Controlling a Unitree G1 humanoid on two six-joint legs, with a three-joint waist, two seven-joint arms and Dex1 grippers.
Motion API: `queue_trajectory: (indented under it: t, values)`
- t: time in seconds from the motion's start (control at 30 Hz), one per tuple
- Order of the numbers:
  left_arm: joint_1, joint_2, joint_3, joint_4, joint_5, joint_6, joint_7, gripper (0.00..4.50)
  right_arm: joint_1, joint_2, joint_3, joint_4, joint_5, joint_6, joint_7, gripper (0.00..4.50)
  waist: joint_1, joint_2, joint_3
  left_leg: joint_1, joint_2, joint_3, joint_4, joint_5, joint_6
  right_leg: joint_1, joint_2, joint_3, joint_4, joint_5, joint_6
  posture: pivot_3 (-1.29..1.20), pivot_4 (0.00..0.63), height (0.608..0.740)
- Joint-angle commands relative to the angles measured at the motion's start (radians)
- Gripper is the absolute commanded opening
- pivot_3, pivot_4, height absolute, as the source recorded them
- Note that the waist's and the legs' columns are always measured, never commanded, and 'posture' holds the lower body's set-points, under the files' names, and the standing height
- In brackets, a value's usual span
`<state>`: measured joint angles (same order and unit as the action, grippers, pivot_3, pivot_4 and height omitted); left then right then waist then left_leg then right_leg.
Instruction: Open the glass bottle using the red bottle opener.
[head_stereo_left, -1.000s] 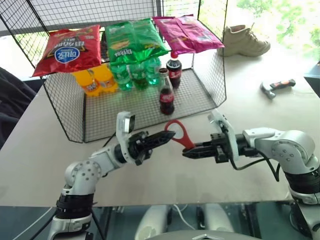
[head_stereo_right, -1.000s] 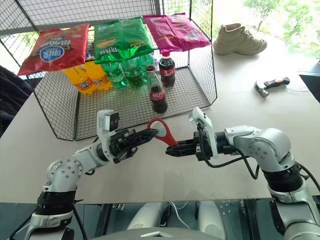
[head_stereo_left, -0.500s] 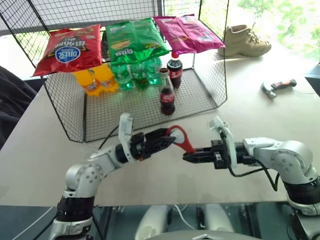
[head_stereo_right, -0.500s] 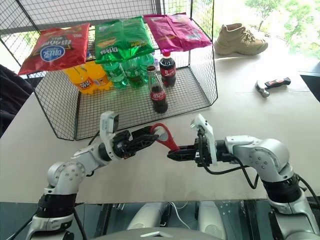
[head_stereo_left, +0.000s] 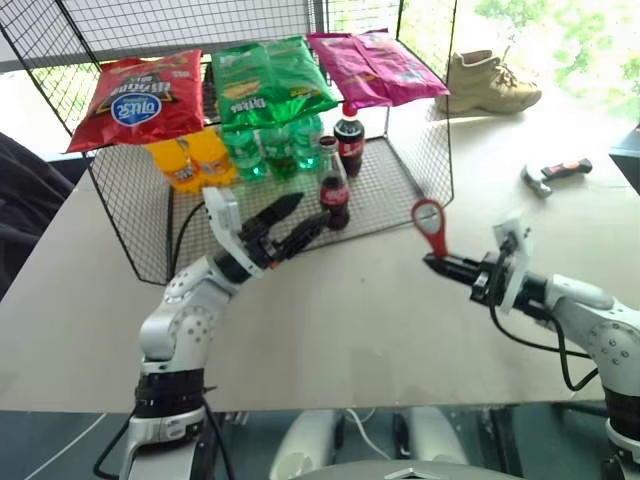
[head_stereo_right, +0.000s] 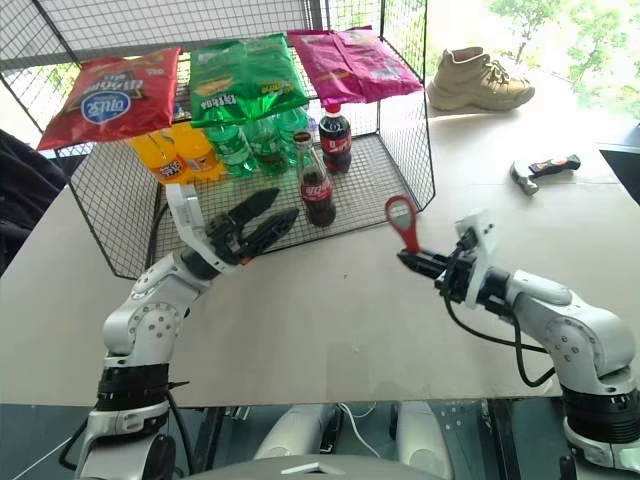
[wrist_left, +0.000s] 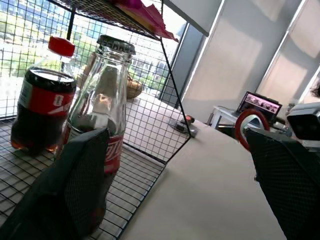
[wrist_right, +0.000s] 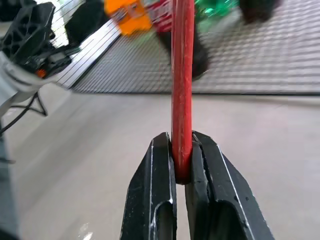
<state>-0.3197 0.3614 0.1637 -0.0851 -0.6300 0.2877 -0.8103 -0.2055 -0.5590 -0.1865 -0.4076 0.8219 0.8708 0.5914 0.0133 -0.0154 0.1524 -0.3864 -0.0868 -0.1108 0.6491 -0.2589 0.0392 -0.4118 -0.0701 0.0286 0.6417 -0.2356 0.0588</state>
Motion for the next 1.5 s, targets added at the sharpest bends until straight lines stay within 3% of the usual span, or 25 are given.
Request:
queue_trajectory:
  t: [0.03, 0.17, 0.27, 0.63, 0.8, 0.83, 0.87, 0.93, 1.33, 1.5]
  values:
    - [-0.040, 0.006, -0.019, 0.053, 0.136, -0.161, 0.018, 4.47, -0.022, 0.000, -0.036, -0.001, -0.045, -0.086, -0.016, 0.00, 0.001, 0.000, 0.000, 0.000, 0.000, 0.000, 0.000, 0.000, 0.000, 0.000, 0.000, 0.000, 0.000, 0.000, 0.000, 0.00, 0.150, 0.740]
    - [-0.107, -0.011, -0.064, 0.187, 0.240, -0.272, 0.021, 4.47, -0.024, 0.017, -0.036, 0.007, -0.074, -0.130, -0.030, 0.00, 0.002, 0.000, 0.000, 0.000, 0.000, 0.000, 0.000, 0.000, 0.000, 0.000, 0.000, 0.000, 0.000, 0.000, 0.000, 0.00, 0.150, 0.740]
    - [-0.231, -0.069, -0.072, 0.398, 0.299, -0.390, 0.055, 4.47, -0.038, 0.020, -0.044, 0.035, -0.103, -0.167, -0.036, 0.00, 0.006, 0.000, 0.000, -0.001, -0.001, -0.001, 0.000, 0.000, 0.000, 0.000, 0.000, -0.001, 0.000, 0.000, 0.000, 0.00, 0.150, 0.740]
    - [-0.458, -0.099, -0.086, 0.861, 0.386, -0.593, 0.003, 4.47, -0.040, 0.040, -0.053, 0.023, -0.131, -0.221, -0.066, 0.00, -0.004, -0.001, 0.000, -0.004, -0.001, -0.002, 0.002, 0.000, 0.000, -0.003, 0.000, -0.002, 0.000, 0.001, 0.002, 0.00, 0.150, 0.740]
    - [-0.519, -0.113, -0.080, 0.985, 0.403, -0.665, -0.006, 4.47, -0.037, 0.051, -0.046, 0.025, -0.148, -0.245, -0.082, 0.00, -0.001, -0.001, 0.000, -0.005, -0.002, -0.003, 0.004, 0.000, 0.000, -0.003, 0.000, -0.003, 0.001, 0.001, 0.002, 0.00, 0.150, 0.740]
    - [-0.526, -0.117, -0.075, 0.999, 0.399, -0.670, -0.010, 3.96, -0.035, 0.053, -0.044, 0.024, -0.151, -0.248, -0.083, 0.00, -0.001, -0.001, 0.000, -0.005, -0.002, -0.003, 0.004, 0.000, 0.000, -0.003, 0.000, -0.003, 0.001, 0.001, 0.002, 0.00, 0.150, 0.740]
    - [-0.531, -0.119, -0.075, 1.010, 0.399, -0.677, -0.016, 3.73, -0.033, 0.054, -0.042, 0.024, -0.152, -0.250, -0.084, 0.00, -0.001, -0.001, 0.000, -0.005, -0.002, -0.003, 0.004, 0.000, 0.000, -0.003, 0.000, -0.003, 0.001, 0.001, 0.002, 0.00, 0.150, 0.740]
    - [-0.537, -0.120, -0.079, 1.027, 0.407, -0.693, -0.022, 2.78, -0.032, 0.056, -0.041, 0.022, -0.153, -0.252, -0.086, 0.00, -0.002, -0.001, 0.000, -0.005, -0.002, -0.003, 0.004, 0.000, 0.000, -0.003, 0.000, -0.003, 0.001, 0.001, 0.002, 0.00, 0.150, 0.740]
    - [-0.463, -0.117, -0.067, 0.914, 0.371, -0.690, -0.076, 2.75, -0.032, 0.067, -0.028, 0.028, -0.164, -0.264, -0.091, 0.00, -0.002, -0.001, 0.000, -0.006, -0.002, -0.003, 0.004, 0.000, 0.000, -0.003, 0.000, -0.003, 0.001, 0.001, 0.002, 0.00, 0.150, 0.740]
    - [-0.300, -0.076, -0.106, 0.502, 0.285, -0.485, -0.139, 2.75, -0.044, 0.070, -0.039, 0.052, -0.179, -0.285, -0.093, 0.00, -0.017, 0.000, 0.000, -0.007, -0.002, -0.003, 0.003, 0.000, 0.000, -0.005, 0.000, -0.002, 0.001, 0.001, 0.002, 0.00, 0.150, 0.740]
